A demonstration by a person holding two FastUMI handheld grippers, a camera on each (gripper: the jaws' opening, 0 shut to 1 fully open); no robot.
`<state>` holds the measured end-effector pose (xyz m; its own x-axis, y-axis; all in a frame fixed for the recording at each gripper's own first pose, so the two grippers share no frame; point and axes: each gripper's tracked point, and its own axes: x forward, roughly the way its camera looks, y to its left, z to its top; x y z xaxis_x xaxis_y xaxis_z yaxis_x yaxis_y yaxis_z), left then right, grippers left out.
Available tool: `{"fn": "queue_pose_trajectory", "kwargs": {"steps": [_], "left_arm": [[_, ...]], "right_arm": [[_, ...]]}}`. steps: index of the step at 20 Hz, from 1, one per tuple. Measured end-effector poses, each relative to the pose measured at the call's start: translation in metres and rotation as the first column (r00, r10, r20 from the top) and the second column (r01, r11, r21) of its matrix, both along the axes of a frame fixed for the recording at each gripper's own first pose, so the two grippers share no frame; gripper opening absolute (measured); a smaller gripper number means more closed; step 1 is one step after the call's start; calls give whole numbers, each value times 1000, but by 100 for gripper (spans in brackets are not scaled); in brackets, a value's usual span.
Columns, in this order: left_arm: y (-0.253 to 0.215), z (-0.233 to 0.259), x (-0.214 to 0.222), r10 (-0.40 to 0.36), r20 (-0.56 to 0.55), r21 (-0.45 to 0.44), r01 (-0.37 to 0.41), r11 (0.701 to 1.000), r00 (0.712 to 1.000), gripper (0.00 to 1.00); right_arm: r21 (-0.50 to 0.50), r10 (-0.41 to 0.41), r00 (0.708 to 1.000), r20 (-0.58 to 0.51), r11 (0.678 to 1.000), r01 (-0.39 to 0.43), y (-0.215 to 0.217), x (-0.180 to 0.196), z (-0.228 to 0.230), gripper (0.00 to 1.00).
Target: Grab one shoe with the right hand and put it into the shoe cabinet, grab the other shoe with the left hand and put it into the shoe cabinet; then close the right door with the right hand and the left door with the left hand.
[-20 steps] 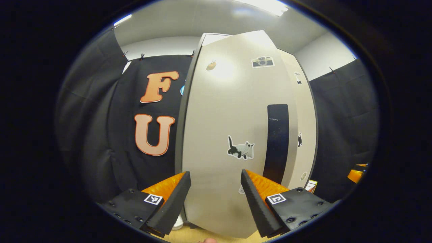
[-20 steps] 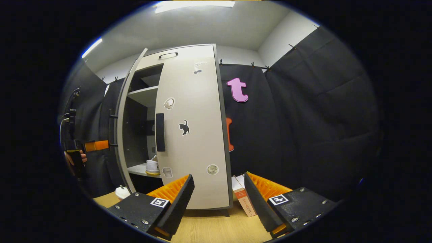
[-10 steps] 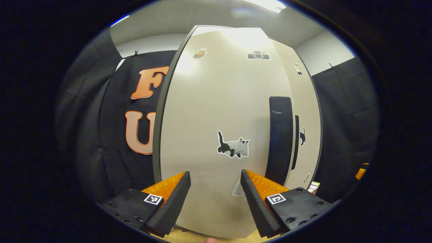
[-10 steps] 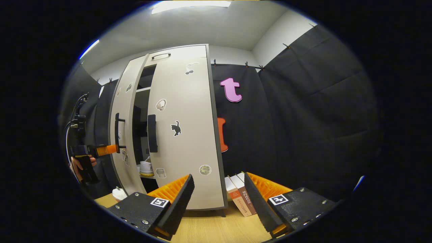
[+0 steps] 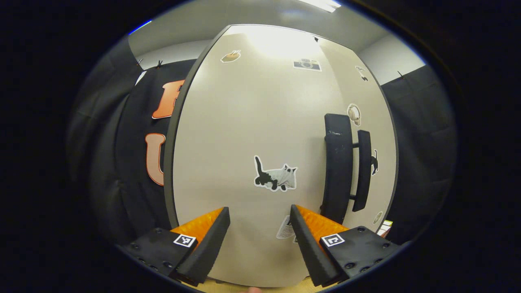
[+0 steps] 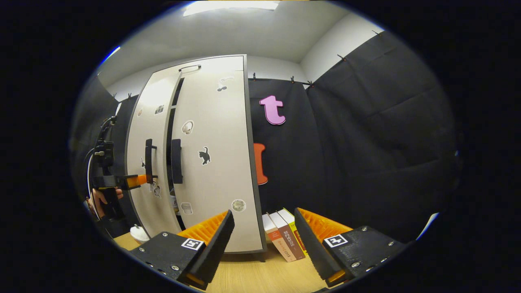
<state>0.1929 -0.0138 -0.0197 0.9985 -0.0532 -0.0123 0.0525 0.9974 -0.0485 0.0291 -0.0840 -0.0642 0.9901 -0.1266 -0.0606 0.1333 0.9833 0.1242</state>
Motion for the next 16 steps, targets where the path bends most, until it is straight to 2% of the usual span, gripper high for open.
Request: {"fn": "queue_pose_trajectory", "kwargs": {"steps": [2, 3, 4, 6, 7, 8, 11, 16], "left_arm": [[-3, -2, 7, 3, -7, 19, -2, 1000, 1000, 92], [-3, -1, 8, 4, 0, 26, -4, 1000, 1000, 99], [-3, 0, 8, 5, -1, 31, -5, 1000, 1000, 96], [-2, 1, 8, 4, 4, 31, -5, 999, 1000, 96], [-2, 1, 9, 5, 4, 31, -6, 1000, 1000, 99], [-2, 0, 9, 7, 3, 25, -7, 1000, 1000, 96], [-2, 3, -2, 0, 8, -35, 1, 999, 1000, 96], [20, 14, -82, 30, 28, -10, -30, 1000, 999, 96]], "right_arm": [[3, -2, 1000, 3, 1000, 2, 0, 1, 0, 92], [5, -1, 1000, 3, 1000, 1, 1, 1, 0, 92], [7, 2, 1000, 4, 1000, -2, 2, 2, 0, 92], [9, 9, 1000, 3, 1000, -9, 5, 3, -1, 92], [11, 15, 1000, 2, 1000, -15, 7, 5, -1, 92], [12, 21, 1000, 2, 1000, -21, 9, 5, -1, 92], [13, 46, 999, -2, 999, -46, 15, 6, 0, 92], [8, 123, 992, 9, 992, -123, 38, 14, 2, 92]]}}
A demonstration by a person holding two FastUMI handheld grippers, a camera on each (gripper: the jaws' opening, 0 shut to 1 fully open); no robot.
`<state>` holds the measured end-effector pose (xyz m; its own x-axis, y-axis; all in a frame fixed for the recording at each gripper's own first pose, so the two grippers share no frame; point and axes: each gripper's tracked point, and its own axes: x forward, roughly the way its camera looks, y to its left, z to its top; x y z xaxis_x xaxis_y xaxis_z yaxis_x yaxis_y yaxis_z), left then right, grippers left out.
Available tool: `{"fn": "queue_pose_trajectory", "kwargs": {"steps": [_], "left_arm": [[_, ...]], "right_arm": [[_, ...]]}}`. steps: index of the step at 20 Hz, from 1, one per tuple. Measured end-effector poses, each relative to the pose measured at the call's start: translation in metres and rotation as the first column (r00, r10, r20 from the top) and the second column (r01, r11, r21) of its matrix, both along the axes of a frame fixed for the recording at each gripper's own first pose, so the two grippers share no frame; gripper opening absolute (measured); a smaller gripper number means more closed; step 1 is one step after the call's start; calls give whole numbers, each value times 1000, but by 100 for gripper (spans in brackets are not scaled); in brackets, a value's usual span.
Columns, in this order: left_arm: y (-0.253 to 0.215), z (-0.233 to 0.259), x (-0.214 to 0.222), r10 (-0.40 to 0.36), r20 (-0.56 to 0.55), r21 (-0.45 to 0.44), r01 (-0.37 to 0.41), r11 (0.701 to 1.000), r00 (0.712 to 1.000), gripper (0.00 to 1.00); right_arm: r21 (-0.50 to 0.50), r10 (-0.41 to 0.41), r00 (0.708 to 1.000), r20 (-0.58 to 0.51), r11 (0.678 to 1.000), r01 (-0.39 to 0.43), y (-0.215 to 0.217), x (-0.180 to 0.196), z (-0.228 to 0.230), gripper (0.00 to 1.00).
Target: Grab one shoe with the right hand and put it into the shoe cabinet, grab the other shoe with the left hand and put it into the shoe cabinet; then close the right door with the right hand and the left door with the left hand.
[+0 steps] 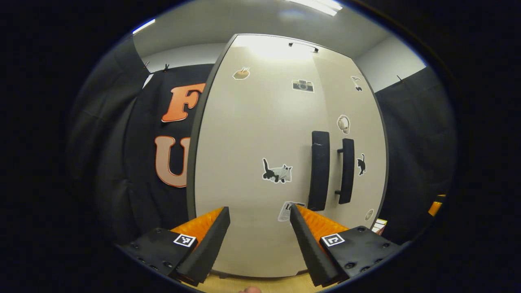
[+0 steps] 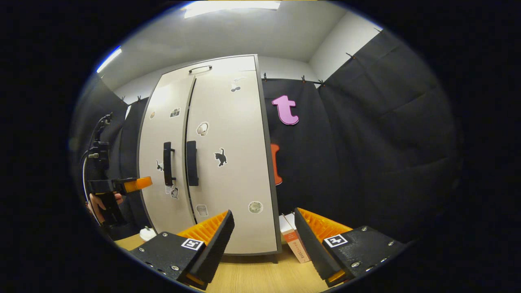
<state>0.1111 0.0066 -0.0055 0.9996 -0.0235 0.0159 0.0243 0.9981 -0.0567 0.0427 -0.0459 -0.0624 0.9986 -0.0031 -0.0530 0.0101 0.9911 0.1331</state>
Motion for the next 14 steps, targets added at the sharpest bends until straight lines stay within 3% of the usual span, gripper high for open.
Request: {"fn": "queue_pose_trajectory", "kwargs": {"steps": [1, 7, 14], "left_arm": [[3, 1, -18, 9, 6, -6, -9, 1000, 1000, 99], [23, -2, -105, 66, -1, -52, -66, 996, 998, 96], [33, -35, -153, 127, -29, -27, -127, 991, 992, 96]], "right_arm": [[1, 24, 1000, -3, 1000, -24, 7, 2, -1, 92], [-2, 120, 992, -21, 993, -121, 39, -3, -7, 92], [-1, 165, 986, -18, 986, -165, 58, -16, -8, 92]]}}
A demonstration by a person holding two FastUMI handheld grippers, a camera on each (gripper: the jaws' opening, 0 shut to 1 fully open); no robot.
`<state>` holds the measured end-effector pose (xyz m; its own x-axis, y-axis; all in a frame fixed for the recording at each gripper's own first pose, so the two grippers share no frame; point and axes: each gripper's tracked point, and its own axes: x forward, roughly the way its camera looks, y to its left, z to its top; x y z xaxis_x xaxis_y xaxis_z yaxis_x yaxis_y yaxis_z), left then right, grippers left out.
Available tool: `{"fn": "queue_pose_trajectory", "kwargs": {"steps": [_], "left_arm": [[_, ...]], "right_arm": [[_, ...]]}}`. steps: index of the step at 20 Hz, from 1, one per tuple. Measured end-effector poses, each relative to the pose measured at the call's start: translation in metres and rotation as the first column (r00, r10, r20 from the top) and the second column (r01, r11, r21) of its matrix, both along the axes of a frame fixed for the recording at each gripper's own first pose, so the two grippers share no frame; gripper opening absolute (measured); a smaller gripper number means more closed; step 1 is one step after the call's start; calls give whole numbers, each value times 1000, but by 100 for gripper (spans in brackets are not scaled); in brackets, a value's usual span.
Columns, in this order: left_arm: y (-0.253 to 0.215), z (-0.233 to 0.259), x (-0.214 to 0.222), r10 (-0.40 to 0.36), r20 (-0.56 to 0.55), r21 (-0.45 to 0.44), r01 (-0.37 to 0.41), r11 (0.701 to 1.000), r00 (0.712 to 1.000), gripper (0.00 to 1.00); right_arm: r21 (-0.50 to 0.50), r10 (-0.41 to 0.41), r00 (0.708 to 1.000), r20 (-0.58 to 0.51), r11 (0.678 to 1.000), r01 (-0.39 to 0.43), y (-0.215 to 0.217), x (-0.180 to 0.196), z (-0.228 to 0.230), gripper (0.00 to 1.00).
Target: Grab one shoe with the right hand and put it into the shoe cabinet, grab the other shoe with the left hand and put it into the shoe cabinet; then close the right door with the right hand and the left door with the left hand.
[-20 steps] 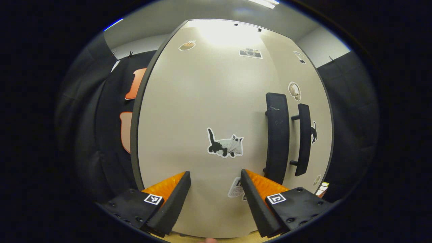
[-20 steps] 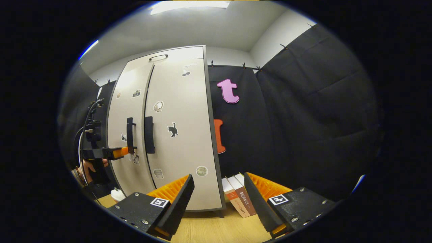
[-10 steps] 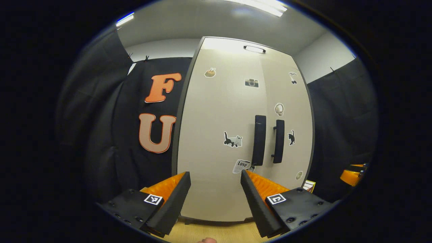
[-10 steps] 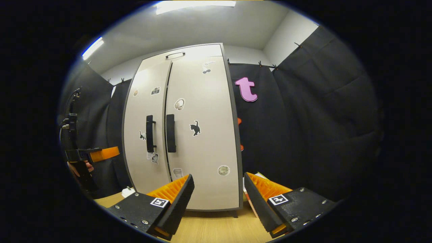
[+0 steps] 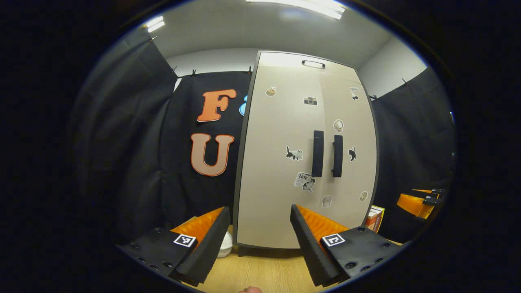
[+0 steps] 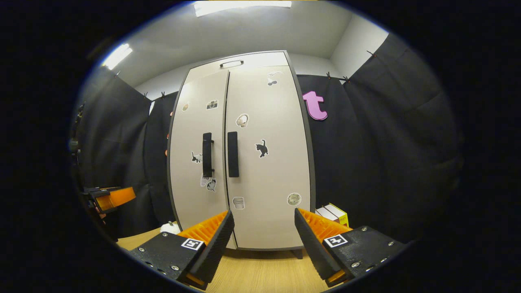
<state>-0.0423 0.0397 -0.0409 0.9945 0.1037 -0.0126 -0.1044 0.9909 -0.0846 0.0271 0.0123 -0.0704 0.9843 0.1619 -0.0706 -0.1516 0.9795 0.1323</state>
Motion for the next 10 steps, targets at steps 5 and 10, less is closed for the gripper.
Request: {"fn": "queue_pose_trajectory", "kwargs": {"steps": [5, 10], "left_arm": [[7, -9, -10, 20, -4, -3, -20, 1000, 1000, 99], [8, -2, 0, 17, 7, 7, -17, 1000, 1000, 96]], "right_arm": [[-2, 4, 1000, 6, 1000, -4, 3, -5, 4, 92], [-2, 3, 1000, 19, 1000, -3, 3, -8, 10, 92]]}}
